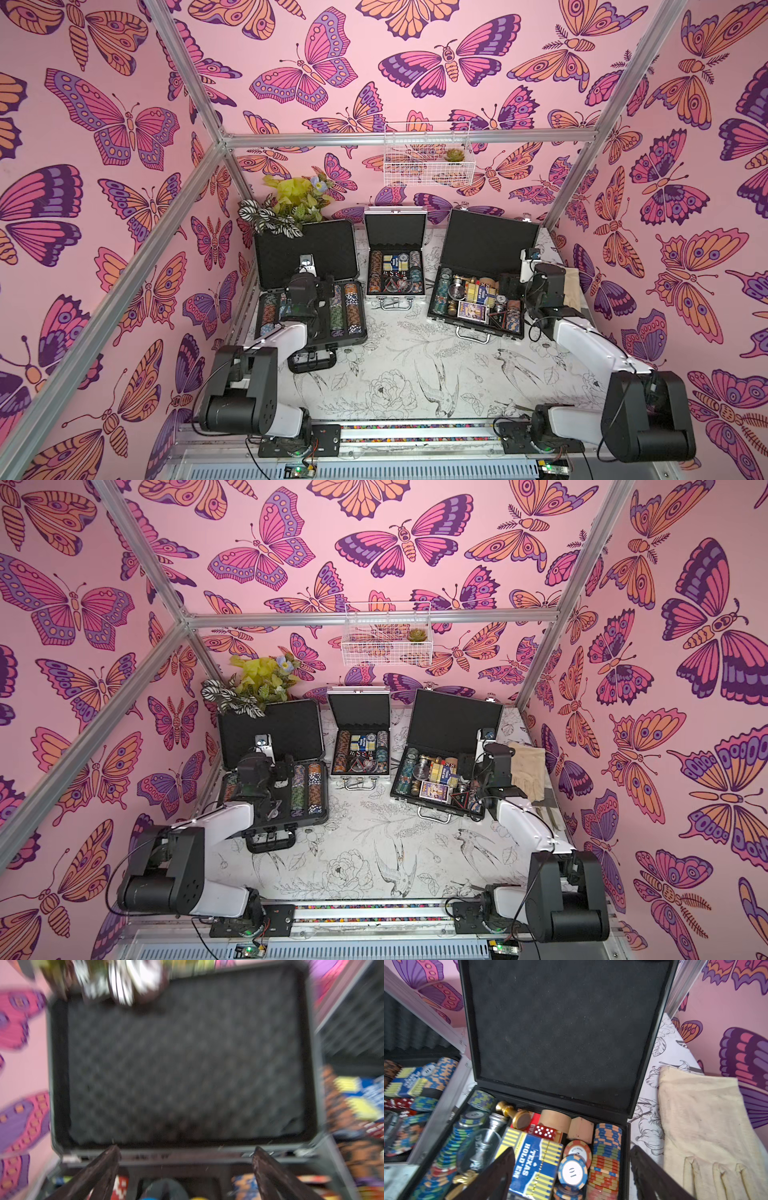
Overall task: Close the poker set cases
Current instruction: Close the lid of the poker set case.
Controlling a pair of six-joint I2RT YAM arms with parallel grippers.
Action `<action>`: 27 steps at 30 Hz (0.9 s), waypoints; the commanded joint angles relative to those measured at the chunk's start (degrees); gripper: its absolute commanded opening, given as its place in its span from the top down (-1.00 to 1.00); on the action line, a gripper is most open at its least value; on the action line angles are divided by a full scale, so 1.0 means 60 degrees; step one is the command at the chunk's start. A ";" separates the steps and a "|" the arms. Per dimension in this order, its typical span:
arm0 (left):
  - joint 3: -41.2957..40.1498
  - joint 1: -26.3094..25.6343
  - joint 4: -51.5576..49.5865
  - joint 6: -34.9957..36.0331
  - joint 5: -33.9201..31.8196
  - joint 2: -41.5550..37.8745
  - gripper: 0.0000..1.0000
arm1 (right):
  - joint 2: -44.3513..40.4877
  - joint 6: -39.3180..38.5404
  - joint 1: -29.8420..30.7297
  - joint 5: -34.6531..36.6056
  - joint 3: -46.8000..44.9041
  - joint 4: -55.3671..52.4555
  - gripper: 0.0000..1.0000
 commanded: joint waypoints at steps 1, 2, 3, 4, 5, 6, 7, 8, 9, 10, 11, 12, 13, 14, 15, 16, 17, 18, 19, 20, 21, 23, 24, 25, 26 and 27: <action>0.0388 -0.0236 -0.1690 -0.0217 -0.0159 -0.0490 -1.00 | -0.0219 0.1226 -0.0027 -0.0228 0.0810 -0.1079 -0.71; 0.0693 -0.0301 -0.2159 -0.0287 -0.0140 -0.0603 -1.00 | -0.0230 0.1508 -0.0028 -0.0093 0.0999 -0.1237 -0.71; 0.1033 -0.0321 -0.2686 -0.0404 0.0125 -0.0706 -1.00 | -0.0237 0.1854 -0.0028 0.0070 0.1216 -0.1414 -0.70; 0.1263 -0.0313 -0.3008 -0.0472 0.0584 -0.0818 -1.00 | -0.0230 0.2235 -0.0027 0.0236 0.1411 -0.1533 -0.69; 0.1370 -0.0312 -0.3089 -0.0469 0.0987 -0.0892 -1.00 | -0.0190 0.2584 -0.0017 0.0375 0.1570 -0.1561 -0.67; 0.1460 -0.0281 -0.3164 -0.0389 0.1604 -0.0974 -1.00 | -0.0078 0.3055 -0.0026 0.0525 0.1768 -0.1611 -0.65; 0.1657 -0.0236 -0.3400 -0.0342 0.2220 -0.1014 -1.00 | 0.0084 0.3393 -0.0022 0.0508 0.2015 -0.1693 -0.62; 0.1957 -0.0244 -0.3772 -0.0444 0.2462 -0.0998 -1.00 | 0.0252 0.3715 -0.0020 0.0438 0.2266 -0.1795 -0.60; 0.2367 -0.0273 -0.4350 -0.0769 0.2460 -0.0934 -1.00 | 0.0488 0.4077 -0.0014 0.0376 0.2583 -0.1912 -0.56; 0.2772 -0.0329 -0.4895 -0.1093 0.2406 -0.0859 -1.00 | 0.0721 0.4438 -0.0015 0.0300 0.2853 -0.1981 -0.53; 0.3019 -0.0443 -0.5253 -0.1419 0.2229 -0.0823 -1.00 | 0.0922 0.4772 -0.0009 0.0266 0.3046 -0.1953 -0.52; 0.3218 -0.0636 -0.5579 -0.1788 0.1903 -0.0872 -1.00 | 0.1150 0.5148 -0.0014 0.0301 0.3258 -0.1915 -0.48; 0.3372 -0.0892 -0.5849 -0.2099 0.1524 -0.0906 -1.00 | 0.1390 0.5485 -0.0014 0.0361 0.3501 -0.1923 -0.46; 0.3487 -0.1158 -0.6084 -0.2277 0.1263 -0.0940 -1.00 | 0.1595 0.5794 -0.0013 0.0414 0.3729 -0.1943 -0.44; 0.3608 -0.1535 -0.6337 -0.2393 0.0891 -0.0960 -1.00 | 0.1810 0.6105 0.0006 0.0487 0.3970 -0.1964 -0.43; 0.3780 -0.1924 -0.6669 -0.2480 0.0463 -0.0895 -1.00 | 0.2022 0.6412 0.0005 0.0492 0.4208 -0.1919 -0.42; 0.3896 -0.2261 -0.6891 -0.2466 0.0182 -0.0817 -1.00 | 0.2196 0.6690 0.0012 0.0475 0.4396 -0.1880 -0.41; 0.4002 -0.2653 -0.7099 -0.2448 -0.0176 -0.0703 -1.00 | 0.2398 0.7009 0.0023 0.0505 0.4615 -0.1854 -0.40; 0.4049 -0.2967 -0.7198 -0.2472 -0.0333 -0.0606 -1.00 | 0.2598 0.7352 0.0025 0.0512 0.4805 -0.1788 -0.39; 0.4062 -0.3203 -0.7194 -0.2557 -0.0431 -0.0514 -1.00 | 0.2698 0.7558 0.0025 0.0540 0.4998 -0.1756 -0.37; 0.4094 -0.3457 -0.7242 -0.2775 -0.0511 -0.0369 -1.00 | 0.3083 0.7809 0.0051 0.0613 0.5237 -0.1774 -0.37; 0.4245 -0.3842 -0.7409 -0.3120 -0.0490 -0.0006 -1.00 | 0.3458 0.8320 0.0075 0.0677 0.5628 -0.1751 -0.36; 0.4409 -0.4050 -0.7626 -0.3314 -0.0578 0.0241 -1.00 | 0.3622 0.8596 0.0081 0.0664 0.5778 -0.1648 -0.35; 0.4593 -0.4250 -0.7832 -0.3436 -0.0567 0.0512 -1.00 | 0.3783 0.8849 0.0093 0.0696 0.5942 -0.1617 -0.34; 0.4761 -0.4430 -0.8056 -0.3552 -0.0599 0.0735 -1.00 | 0.3923 0.9043 0.0090 0.0692 0.6085 -0.1579 -0.34; 0.4923 -0.4670 -0.8185 -0.3625 -0.0642 0.0985 -1.00 | 0.4095 0.9206 0.0101 0.0693 0.6290 -0.1583 -0.33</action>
